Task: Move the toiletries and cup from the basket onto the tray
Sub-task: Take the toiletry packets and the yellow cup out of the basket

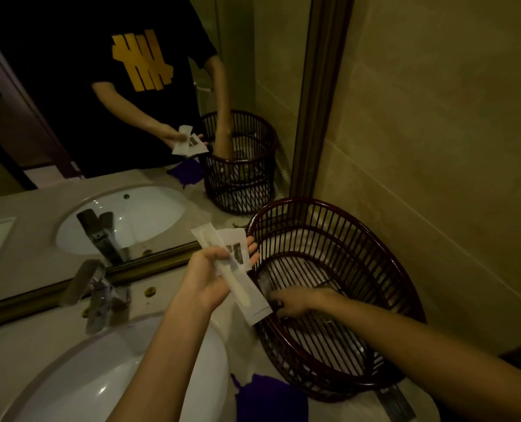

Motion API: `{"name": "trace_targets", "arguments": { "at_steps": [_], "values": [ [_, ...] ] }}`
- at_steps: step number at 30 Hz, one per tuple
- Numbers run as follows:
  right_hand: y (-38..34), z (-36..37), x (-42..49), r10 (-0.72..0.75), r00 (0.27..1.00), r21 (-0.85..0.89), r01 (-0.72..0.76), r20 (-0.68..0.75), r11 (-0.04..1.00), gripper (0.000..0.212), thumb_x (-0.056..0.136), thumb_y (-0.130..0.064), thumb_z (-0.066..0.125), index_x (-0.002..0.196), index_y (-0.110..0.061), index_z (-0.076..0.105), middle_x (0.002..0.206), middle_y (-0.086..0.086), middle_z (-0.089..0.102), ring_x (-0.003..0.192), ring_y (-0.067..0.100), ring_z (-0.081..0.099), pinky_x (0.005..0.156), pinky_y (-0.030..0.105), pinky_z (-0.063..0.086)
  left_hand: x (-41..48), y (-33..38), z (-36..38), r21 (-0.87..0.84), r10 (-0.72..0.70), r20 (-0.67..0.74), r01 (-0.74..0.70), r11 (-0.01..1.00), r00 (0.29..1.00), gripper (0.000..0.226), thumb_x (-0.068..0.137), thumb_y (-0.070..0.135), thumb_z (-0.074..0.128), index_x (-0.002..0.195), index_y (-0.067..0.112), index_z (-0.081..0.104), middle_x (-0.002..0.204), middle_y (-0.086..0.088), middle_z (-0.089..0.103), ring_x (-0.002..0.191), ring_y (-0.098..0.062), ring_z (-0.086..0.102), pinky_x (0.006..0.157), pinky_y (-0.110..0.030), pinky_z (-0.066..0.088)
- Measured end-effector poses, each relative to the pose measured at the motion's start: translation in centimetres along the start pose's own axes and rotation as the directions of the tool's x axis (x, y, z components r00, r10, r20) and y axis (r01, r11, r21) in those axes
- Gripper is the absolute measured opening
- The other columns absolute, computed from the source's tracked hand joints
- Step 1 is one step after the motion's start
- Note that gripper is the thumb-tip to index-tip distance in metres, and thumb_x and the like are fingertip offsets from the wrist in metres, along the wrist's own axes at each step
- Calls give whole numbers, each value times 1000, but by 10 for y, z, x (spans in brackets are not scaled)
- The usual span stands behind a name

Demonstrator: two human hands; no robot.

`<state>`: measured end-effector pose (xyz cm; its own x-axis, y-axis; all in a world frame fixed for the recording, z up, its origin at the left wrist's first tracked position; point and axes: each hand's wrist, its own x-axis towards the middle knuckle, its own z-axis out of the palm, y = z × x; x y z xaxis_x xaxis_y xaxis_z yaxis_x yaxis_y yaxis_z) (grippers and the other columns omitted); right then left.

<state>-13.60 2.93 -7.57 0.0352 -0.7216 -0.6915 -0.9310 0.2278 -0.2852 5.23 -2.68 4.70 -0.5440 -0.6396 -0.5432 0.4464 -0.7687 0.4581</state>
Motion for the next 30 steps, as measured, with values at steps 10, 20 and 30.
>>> {"name": "trace_targets", "arguments": {
  "at_steps": [10, 20, 30],
  "values": [
    [3, 33, 33, 113, 993, -73, -112, 11, 991, 36, 100, -24, 59, 135, -16, 57, 138, 11, 58, 125, 31, 57, 109, 46, 46, 8, -7, -4, -14, 27, 26, -27, 1000, 999, 53, 91, -11, 34, 143, -3, 39, 132, -26, 60, 123, -37, 57, 100, -53, 46],
    [9, -45, -40, 210, 908, 458, -23, -362, 889, 7, 91, -6, 68, 97, -7, 71, 97, 9, 71, 85, 21, 72, 72, 31, 63, 4, -1, 4, -41, 10, 71, -7, 999, 997, 48, 92, 8, 53, 137, -7, 46, 124, -32, 63, 118, -43, 60, 103, -55, 44],
    [-14, -95, -167, 13, 694, 454, 458, -720, 764, 15, 89, -11, 73, 97, -22, 66, 100, -2, 67, 84, 13, 70, 76, 33, 62, 11, -16, 18, -91, -10, 150, 24, 996, 989, 69, 91, 37, 63, 146, 3, 37, 130, -36, 56, 117, -49, 58, 102, -58, 44]
  ]
}}
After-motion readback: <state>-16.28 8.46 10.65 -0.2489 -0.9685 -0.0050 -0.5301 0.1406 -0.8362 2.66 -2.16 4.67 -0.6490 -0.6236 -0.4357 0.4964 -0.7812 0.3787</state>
